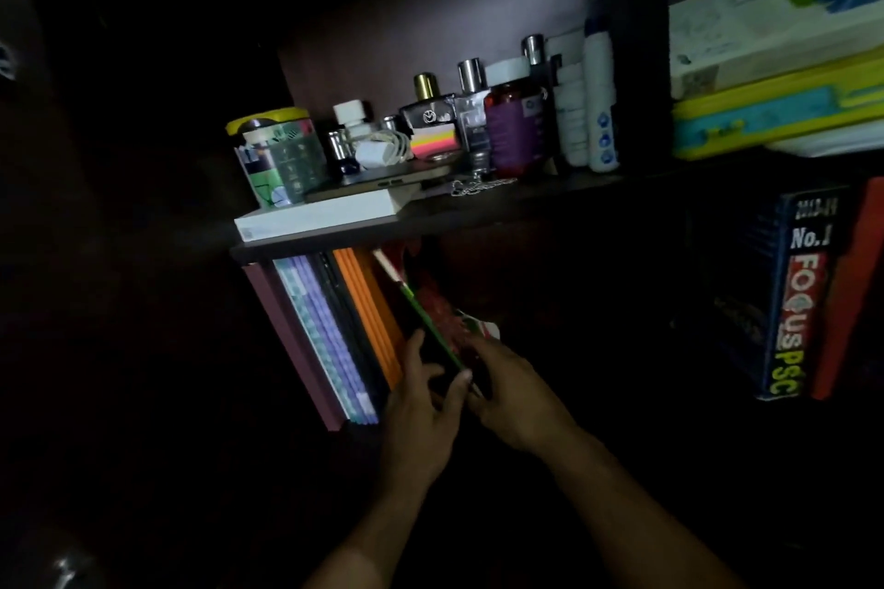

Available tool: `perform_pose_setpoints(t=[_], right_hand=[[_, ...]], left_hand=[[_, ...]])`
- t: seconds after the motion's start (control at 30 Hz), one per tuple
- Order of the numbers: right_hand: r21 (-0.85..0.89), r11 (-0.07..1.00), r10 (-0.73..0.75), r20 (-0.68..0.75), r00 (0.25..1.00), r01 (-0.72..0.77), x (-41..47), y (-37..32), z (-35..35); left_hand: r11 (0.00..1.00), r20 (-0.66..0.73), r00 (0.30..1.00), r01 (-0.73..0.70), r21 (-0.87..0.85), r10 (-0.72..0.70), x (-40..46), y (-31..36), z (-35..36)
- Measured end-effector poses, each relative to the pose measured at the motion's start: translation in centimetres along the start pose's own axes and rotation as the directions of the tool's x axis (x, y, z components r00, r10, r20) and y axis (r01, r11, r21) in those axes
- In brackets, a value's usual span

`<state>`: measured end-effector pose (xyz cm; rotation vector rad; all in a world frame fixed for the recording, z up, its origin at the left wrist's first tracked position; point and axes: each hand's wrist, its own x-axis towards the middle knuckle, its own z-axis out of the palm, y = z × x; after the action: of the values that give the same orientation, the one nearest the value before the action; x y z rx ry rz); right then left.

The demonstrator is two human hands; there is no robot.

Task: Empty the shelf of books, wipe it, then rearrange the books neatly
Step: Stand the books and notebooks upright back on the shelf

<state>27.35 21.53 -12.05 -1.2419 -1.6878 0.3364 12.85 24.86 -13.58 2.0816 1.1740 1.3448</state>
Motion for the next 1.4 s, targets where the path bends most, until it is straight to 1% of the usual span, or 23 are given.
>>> perform_pose_setpoints(t=[0.1,0.2,0.3,0.37,0.43,0.5,0.57,0.63,0.67,0.77,0.83,0.87,0.9,0.97,1.03,1.1,1.13,1.17,1.2,1.27,1.3,1.33,1.4], right_hand=[[0.012,0.999,0.039,0.052,0.998,-0.040,0.3,0.6,0.4],[0.023,0.995,0.091,0.113,0.989,-0.094,0.2,0.7,0.0],[0.035,0.990,0.123,0.230,0.966,-0.134,-0.2,1.0,-0.9],[0.047,0.987,0.136,0.274,0.952,-0.154,-0.4,1.4,-1.1],[0.082,0.984,0.132,0.254,0.958,-0.157,-0.3,1.4,-1.1],[0.108,0.986,0.106,0.192,0.976,-0.128,-0.2,1.6,-0.5],[0.123,0.989,0.075,0.091,0.993,-0.086,-0.2,2.0,0.5],[0.072,0.995,0.070,0.040,0.997,-0.073,-0.1,2.4,1.3],[0.011,0.997,0.076,0.037,0.996,-0.076,-0.1,2.4,1.6],[-0.147,0.988,0.056,0.096,0.994,-0.042,0.0,1.9,2.1],[-0.190,0.981,0.051,0.105,0.993,-0.031,-0.2,1.5,2.0],[-0.203,0.979,0.056,0.115,0.992,-0.032,-0.4,1.2,1.7],[-0.217,0.976,0.067,0.138,0.988,-0.035,-0.7,0.9,1.4],[-0.189,0.980,0.096,0.162,0.982,-0.065,-1.3,-0.1,0.5],[-0.160,0.979,0.152,0.143,0.978,-0.129,-2.9,-1.2,-1.0],[-0.169,0.964,0.226,0.111,0.968,-0.206,-4.2,-2.5,-2.3],[-0.183,0.944,0.300,0.127,0.945,-0.275,-5.7,-3.3,-3.0],[-0.195,0.925,0.358,0.164,0.919,-0.325,-6.5,-4.0,-3.5],[-0.240,0.906,0.400,0.212,0.892,-0.349,-7.3,-5.1,-4.2],[-0.378,0.858,0.476,0.325,0.818,-0.349,-8.5,-8.4,-5.7],[-0.413,0.848,0.485,0.357,0.798,-0.331,-8.9,-10.9,-7.2],[-0.413,0.859,0.460,0.367,0.808,-0.302,-9.0,-13.2,-8.5],[-0.386,0.884,0.383,0.270,0.884,-0.265,-10.2,-17.4,-11.8]], left_hand=[[1.000,-0.037,0.999,-0.017,0.003,0.018,0.1,-0.2,-0.2],[0.999,-0.080,0.996,0.035,-0.006,-0.035,0.0,0.4,-0.7],[0.994,-0.034,0.993,0.112,0.001,-0.112,0.0,0.3,-0.7],[0.989,0.025,0.992,0.119,0.083,-0.122,0.4,-0.1,-0.5],[0.989,0.079,0.993,0.082,0.122,-0.092,0.6,-0.3,-0.2],[0.989,0.087,0.994,0.056,0.136,-0.069,0.5,-0.4,-0.1],[0.987,0.041,0.996,0.071,0.143,-0.078,0.3,-0.1,-0.3],[0.982,-0.043,0.994,0.109,0.156,-0.103,0.3,0.0,-0.3],[0.977,-0.063,0.991,0.126,0.170,-0.117,0.5,0.2,-0.4],[0.958,-0.103,0.986,0.150,0.246,-0.128,0.4,0.6,-0.7],[0.912,-0.178,0.974,0.195,0.362,-0.137,0.4,1.1,-1.3],[0.893,-0.223,0.962,0.233,0.384,-0.154,0.2,1.5,-1.6],[0.888,-0.239,0.956,0.255,0.382,-0.171,0.1,1.8,-1.8],[0.894,-0.214,0.957,0.263,0.362,-0.195,0.0,2.6,-2.2],[0.888,-0.169,0.958,0.277,0.366,-0.229,-0.5,3.2,-2.5],[0.887,-0.226,0.939,0.324,0.329,-0.259,-0.6,3.4,-2.7],[0.905,-0.218,0.934,0.335,0.263,-0.283,-1.5,3.8,-2.8],[0.920,-0.163,0.938,0.336,0.201,-0.307,-2.0,4.1,-2.9],[0.929,-0.064,0.939,0.345,0.135,-0.339,-2.6,4.8,-2.6],[0.916,0.165,0.903,0.401,0.002,-0.396,-3.9,6.7,-2.1],[0.893,0.263,0.874,0.442,-0.082,-0.409,-4.5,8.9,-2.1],[0.876,0.327,0.862,0.455,-0.159,-0.388,-4.9,11.1,-2.2],[0.862,0.402,0.871,0.415,-0.292,-0.283,-6.0,17.3,-2.5]])
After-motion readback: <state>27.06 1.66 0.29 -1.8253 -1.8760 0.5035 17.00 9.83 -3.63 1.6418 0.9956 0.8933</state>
